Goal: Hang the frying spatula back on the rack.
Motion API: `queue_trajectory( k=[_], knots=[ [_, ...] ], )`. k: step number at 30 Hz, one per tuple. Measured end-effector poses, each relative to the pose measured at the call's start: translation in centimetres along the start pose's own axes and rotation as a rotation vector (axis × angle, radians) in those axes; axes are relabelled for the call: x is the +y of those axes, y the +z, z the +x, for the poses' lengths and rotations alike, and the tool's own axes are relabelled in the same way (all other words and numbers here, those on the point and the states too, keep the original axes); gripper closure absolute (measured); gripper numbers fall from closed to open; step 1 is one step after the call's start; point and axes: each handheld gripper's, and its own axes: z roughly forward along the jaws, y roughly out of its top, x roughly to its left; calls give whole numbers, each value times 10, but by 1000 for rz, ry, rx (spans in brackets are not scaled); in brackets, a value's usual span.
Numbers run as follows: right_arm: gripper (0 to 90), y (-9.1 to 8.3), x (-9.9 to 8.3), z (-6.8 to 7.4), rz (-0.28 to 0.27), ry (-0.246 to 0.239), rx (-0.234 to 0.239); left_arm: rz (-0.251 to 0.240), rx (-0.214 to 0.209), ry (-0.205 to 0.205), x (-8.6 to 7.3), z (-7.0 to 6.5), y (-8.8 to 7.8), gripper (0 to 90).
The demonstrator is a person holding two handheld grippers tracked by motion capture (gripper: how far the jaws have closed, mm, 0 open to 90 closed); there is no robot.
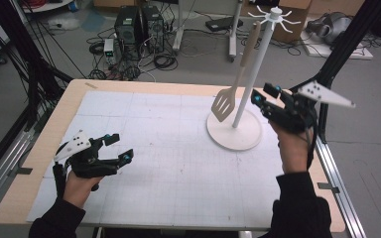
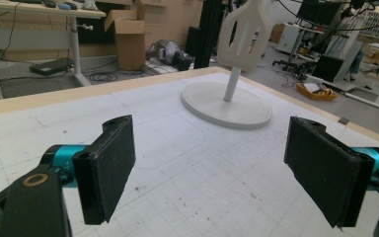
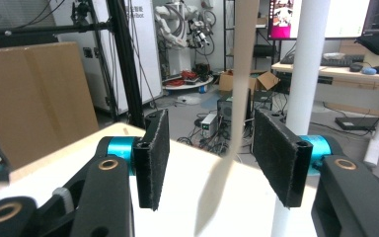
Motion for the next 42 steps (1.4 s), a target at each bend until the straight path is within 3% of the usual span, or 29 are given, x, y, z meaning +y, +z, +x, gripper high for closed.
queue_trajectory(
  k=[1,4,5,6,7,9,10,11,14,17,27,42],
  knots=[
    [418,-11,-16,3,28,-5,-9,1,1,2,0,0,0,201],
    [380,-20,-31,7,45,-36,-17,1,2,2,-1,0,0,200],
    [351,-26,-46,12,73,-69,-30,0,6,5,-1,0,0,200],
    [351,-26,-46,12,73,-69,-30,-3,11,5,-1,1,0,200],
    [340,-31,-61,18,108,-115,-57,-12,15,3,-1,1,0,200],
    [319,-35,-77,22,137,-140,-62,-13,17,4,-1,1,0,200],
    [319,-35,-77,22,137,-140,-62,-18,19,1,-1,2,-1,200],
    [273,-38,-91,24,162,-144,-57,-21,24,-3,-1,2,-2,198],
    [226,-41,-104,24,180,-139,-55,-23,28,-4,-2,2,-2,197],
    [199,-46,-123,17,185,-97,-55,-25,43,-8,-5,2,-5,197],
    [195,-65,-136,6,177,-71,-97,-19,67,-13,-10,5,-6,196],
    [196,-61,-137,13,198,-73,-104,-11,59,-9,-12,1,-7,198]
  ],
)
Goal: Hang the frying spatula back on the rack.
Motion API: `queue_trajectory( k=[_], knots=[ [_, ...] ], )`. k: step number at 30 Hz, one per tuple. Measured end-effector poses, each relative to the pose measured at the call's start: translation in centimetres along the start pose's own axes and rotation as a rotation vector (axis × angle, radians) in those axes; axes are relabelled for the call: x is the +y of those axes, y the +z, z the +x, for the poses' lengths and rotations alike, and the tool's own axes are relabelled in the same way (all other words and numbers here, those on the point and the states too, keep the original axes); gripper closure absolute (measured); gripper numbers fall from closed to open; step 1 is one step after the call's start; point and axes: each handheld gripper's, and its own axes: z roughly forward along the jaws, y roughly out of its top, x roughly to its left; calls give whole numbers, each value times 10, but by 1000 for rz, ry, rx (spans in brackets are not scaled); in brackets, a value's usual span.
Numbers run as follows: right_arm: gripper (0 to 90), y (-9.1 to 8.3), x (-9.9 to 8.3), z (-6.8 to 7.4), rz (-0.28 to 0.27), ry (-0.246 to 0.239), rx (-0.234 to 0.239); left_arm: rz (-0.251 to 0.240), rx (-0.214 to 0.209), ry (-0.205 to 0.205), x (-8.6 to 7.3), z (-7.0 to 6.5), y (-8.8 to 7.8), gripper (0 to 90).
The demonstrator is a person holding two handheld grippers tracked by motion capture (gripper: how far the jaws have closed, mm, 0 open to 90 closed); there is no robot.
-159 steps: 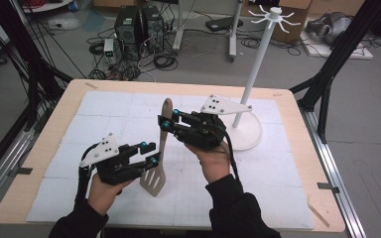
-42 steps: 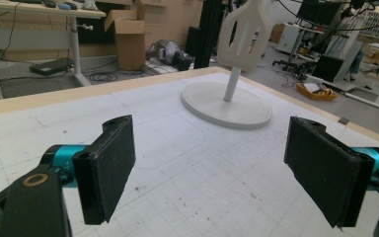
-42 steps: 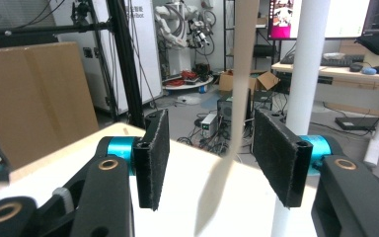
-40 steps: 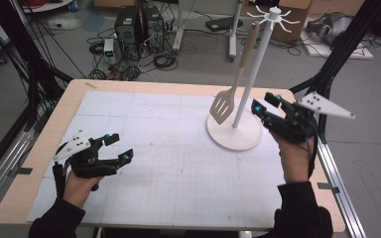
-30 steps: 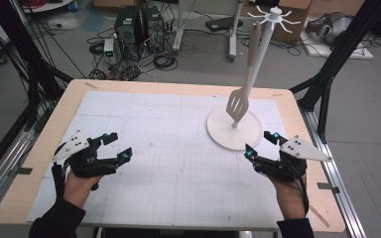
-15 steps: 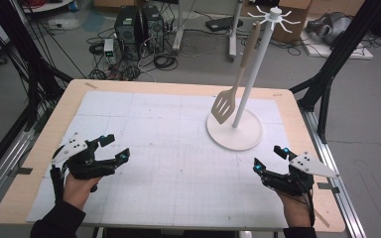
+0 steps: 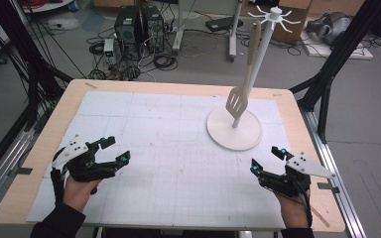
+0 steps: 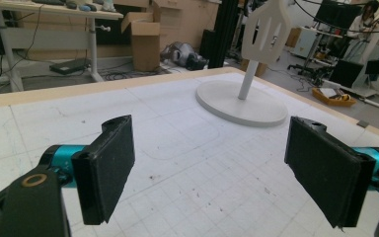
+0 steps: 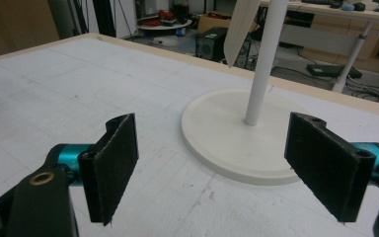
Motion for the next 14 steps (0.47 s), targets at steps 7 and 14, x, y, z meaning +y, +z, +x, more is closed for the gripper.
queue_trajectory(
  k=[7,14],
  knots=[
    [196,0,-1,-2,1,6,-2,3,1,4,0,0,1,200],
    [196,1,-1,-3,-1,12,1,8,4,7,-1,0,1,200]
  ],
)
